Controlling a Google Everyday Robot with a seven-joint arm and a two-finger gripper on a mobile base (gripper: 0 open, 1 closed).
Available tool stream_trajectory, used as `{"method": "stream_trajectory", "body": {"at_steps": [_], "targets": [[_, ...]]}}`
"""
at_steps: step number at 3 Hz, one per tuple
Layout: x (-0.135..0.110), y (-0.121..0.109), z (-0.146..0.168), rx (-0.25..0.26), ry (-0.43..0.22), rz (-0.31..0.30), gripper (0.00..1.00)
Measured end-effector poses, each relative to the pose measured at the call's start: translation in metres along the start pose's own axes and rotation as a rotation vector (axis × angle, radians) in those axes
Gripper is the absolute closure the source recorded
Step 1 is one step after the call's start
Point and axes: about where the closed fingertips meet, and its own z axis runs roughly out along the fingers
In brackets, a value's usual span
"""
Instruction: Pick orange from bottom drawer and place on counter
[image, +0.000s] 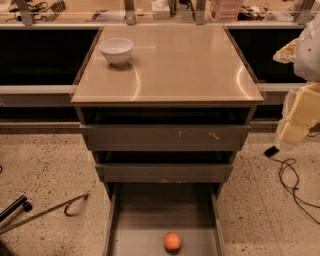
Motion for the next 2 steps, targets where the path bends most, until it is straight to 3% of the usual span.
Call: {"method": "stream_trajectory", "body": {"at_steps": [2], "targets": [[0.003, 0.009, 0.015, 0.013, -0.038, 0.015, 0.0]]}}
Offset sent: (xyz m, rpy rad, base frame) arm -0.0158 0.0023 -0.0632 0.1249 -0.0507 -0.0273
